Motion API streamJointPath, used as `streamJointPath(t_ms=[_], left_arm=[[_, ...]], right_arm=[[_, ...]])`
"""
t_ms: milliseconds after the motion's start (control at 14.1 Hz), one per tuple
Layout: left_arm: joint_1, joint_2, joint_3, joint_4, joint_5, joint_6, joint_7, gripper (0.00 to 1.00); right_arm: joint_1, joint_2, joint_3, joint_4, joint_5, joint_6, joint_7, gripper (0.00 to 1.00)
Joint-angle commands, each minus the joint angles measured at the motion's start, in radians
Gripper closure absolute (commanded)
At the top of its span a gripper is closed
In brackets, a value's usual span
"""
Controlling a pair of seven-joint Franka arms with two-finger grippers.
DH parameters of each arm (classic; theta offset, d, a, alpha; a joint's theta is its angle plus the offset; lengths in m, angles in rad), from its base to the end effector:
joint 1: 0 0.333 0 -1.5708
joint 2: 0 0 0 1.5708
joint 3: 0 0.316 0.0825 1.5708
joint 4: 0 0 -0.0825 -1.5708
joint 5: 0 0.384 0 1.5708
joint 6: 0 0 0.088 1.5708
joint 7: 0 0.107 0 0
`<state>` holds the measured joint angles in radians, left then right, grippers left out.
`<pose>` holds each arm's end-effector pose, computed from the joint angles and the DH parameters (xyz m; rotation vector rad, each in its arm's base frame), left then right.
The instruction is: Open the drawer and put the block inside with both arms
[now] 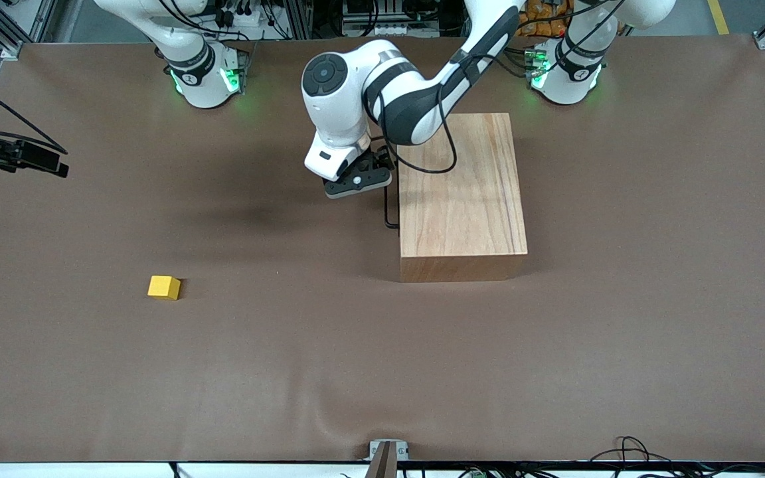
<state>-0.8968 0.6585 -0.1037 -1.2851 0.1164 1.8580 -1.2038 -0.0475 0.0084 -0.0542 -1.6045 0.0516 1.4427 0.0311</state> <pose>0.4132 -0.5957 0.3570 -3.0346 -0.2810 -0.0060 0.5387 -0.0488 0.5944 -3.0671 0.2006 0.2592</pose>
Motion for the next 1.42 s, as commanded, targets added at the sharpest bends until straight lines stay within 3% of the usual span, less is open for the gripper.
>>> streamJointPath(t_ms=[0, 569, 1352], left_arm=[[-0.019, 0.012, 0.007, 0.030, 0.087, -0.071, 0.064, 0.00], [-0.025, 0.046, 0.001, 0.027, 0.095, -0.075, 0.211, 0.00], [-0.024, 0.075, 0.002, 0.024, 0.095, -0.037, 0.225, 0.00]], right_arm=[[-0.015, -0.007, 0.017, 0.008, -0.002, 0.007, 0.009, 0.00], [-0.006, -0.054, 0.011, 0.001, -0.019, -0.041, -0.005, 0.00], [0.031, -0.117, 0.010, 0.017, -0.026, -0.079, -0.007, 0.00]])
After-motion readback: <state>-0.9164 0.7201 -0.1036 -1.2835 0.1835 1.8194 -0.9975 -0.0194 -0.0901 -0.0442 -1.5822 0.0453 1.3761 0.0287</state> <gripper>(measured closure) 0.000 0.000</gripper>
